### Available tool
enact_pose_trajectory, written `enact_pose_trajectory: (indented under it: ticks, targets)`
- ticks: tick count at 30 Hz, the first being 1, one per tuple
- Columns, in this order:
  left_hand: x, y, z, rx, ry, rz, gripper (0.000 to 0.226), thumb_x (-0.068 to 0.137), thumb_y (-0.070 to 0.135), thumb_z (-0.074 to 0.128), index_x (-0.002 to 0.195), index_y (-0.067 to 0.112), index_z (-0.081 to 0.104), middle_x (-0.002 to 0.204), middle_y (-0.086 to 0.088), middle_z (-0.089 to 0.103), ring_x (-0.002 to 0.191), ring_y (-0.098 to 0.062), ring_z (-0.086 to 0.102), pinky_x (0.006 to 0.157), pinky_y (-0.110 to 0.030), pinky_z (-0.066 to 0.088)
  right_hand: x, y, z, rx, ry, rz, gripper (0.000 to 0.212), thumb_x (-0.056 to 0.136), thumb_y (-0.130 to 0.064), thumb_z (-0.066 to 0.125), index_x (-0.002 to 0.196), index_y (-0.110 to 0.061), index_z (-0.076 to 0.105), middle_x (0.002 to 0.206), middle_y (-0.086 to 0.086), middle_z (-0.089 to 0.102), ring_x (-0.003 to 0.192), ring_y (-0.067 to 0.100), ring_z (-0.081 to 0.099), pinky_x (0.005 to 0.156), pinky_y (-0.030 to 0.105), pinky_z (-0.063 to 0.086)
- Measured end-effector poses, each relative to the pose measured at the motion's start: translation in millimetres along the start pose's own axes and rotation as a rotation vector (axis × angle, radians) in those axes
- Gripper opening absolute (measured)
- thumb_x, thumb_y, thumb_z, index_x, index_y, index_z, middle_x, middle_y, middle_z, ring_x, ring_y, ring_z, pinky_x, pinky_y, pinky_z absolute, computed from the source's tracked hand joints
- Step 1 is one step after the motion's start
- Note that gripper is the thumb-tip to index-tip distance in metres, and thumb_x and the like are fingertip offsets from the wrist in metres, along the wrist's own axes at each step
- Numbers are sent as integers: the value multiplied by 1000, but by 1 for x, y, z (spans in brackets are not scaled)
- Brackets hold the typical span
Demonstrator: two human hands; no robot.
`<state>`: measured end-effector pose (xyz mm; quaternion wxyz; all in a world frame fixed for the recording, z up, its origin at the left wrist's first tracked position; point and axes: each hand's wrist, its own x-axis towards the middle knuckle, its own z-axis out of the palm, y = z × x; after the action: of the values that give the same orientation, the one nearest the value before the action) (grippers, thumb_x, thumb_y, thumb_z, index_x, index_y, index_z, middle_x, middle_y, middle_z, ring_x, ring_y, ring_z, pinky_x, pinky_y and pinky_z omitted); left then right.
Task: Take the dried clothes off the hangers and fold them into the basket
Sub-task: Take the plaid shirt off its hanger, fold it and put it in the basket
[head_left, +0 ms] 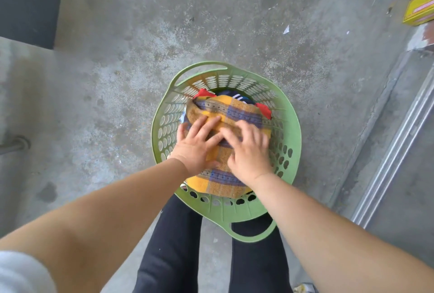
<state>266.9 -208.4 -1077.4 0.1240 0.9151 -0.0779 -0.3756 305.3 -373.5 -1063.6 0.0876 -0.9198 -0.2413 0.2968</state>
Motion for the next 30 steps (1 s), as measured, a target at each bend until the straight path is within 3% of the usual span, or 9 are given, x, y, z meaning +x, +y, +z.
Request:
enact_pose_trajectory:
  ticks: [1,3,6,9,13,18,23,27,30]
  targets:
    - [5,-3,0,36,-56,-29,104,70,75,55,146,45,-9,156,7,-23,145,-26,-15,110,-65,5,1,1,3,-44,-133,-52,88,77,-28,68,146,-40,16,157,10,7,145,33,10,111,57,15]
    - [19,-8,2,105,-128,-93,123,60,82,57,143,43,-25,151,3,-37,142,-27,-27,110,-66,-4,11,12,10,-149,-378,10,117,75,-49,72,147,-39,-20,153,7,-36,144,32,-24,111,63,-4]
    - [38,-15,11,120,-217,-144,140,48,84,63,136,42,-37,146,-1,-46,138,-30,-35,108,-68,-11,29,28,23,-331,-574,84,145,60,-64,77,136,-30,-42,138,12,-55,134,37,-41,105,69,-13]
    - [55,-23,27,149,-258,-110,147,43,84,67,133,43,-41,144,-1,-48,136,-30,-37,107,-68,-12,39,39,40,-402,-564,114,147,64,-34,84,134,-29,-45,137,14,-55,134,38,-40,104,71,-15]
    - [76,-30,49,166,-280,-122,149,44,77,73,128,45,-46,141,0,-51,137,-29,-36,105,-70,-12,51,53,64,-517,-504,98,126,71,6,61,138,-25,-41,144,19,-47,138,38,-34,108,69,-9]
    - [90,-21,65,149,-265,-237,149,52,60,82,126,46,-46,140,-1,-52,138,-28,-35,101,-74,-6,67,59,82,-581,-467,92,116,78,-4,59,134,-17,-43,146,24,-41,140,41,-29,110,67,-9]
    - [77,-25,42,97,-334,-159,149,52,56,84,128,48,-44,143,3,-49,138,-27,-35,107,-70,-7,59,55,60,-552,-508,79,116,78,-1,59,143,-22,-34,151,19,-36,142,36,-27,113,61,-10]
    - [35,-23,7,51,-343,-113,142,54,64,79,135,47,-36,151,9,-35,142,-24,-27,113,-63,-3,46,44,3,-423,-563,98,114,74,10,51,148,-32,-24,156,5,-30,144,29,-26,117,55,-7]
    - [1,-13,-20,-44,-296,-208,130,62,58,78,143,43,-23,158,8,-13,147,-25,-6,116,-56,6,32,33,-38,-329,-575,117,108,74,14,48,152,-34,-10,161,1,-15,147,27,-16,118,51,-2]
